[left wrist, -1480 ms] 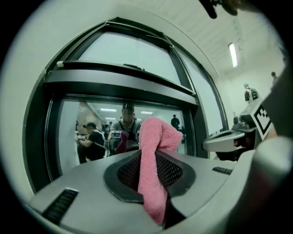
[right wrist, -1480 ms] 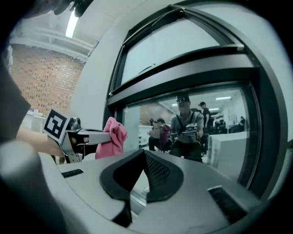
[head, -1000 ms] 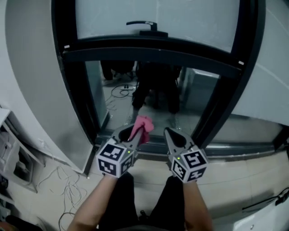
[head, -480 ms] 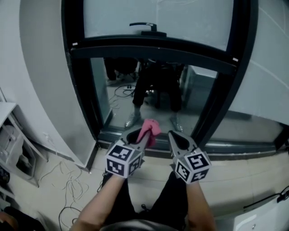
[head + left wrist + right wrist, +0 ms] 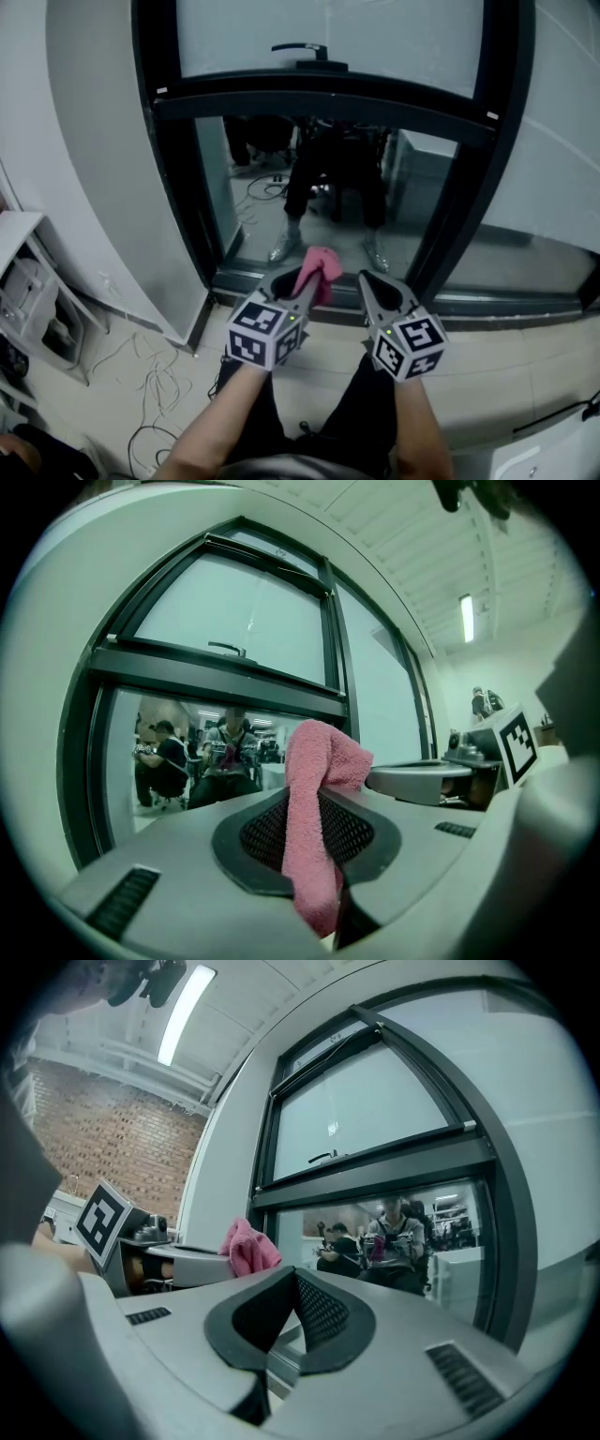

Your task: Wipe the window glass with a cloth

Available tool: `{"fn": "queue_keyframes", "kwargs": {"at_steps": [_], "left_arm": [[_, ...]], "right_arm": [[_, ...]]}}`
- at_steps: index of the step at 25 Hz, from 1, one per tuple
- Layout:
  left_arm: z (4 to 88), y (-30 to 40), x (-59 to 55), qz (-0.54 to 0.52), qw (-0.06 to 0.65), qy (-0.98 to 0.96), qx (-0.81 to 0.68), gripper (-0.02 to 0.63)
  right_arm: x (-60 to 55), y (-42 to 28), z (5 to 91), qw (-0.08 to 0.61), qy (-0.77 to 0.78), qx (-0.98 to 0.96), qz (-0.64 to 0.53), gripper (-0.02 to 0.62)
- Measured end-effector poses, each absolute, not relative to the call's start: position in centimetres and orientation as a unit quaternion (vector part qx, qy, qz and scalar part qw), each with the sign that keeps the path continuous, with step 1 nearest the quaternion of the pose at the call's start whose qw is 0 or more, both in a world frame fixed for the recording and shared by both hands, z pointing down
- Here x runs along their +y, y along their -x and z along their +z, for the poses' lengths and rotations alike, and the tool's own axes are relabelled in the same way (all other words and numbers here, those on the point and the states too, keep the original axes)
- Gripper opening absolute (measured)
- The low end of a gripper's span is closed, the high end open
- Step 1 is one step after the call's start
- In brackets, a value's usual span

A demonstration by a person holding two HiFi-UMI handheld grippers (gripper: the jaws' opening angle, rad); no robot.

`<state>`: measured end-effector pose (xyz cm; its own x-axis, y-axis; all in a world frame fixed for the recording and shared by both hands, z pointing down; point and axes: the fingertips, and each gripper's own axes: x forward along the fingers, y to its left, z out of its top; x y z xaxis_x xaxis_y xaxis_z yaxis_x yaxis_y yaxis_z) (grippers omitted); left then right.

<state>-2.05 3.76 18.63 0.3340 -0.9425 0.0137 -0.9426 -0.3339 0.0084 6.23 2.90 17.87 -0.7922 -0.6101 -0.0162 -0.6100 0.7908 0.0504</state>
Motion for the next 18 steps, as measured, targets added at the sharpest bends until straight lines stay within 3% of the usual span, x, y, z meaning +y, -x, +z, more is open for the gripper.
{"fn": "queue_keyframes", "kwargs": {"at_steps": [18], "left_arm": [[18.8,0.4,3.7,0.005,0.009,-0.820,-0.572,0.064]], "right_arm": [[2.6,-7.3,17.6,0.004,-0.329,-0.944,-0.023,0.006]]}}
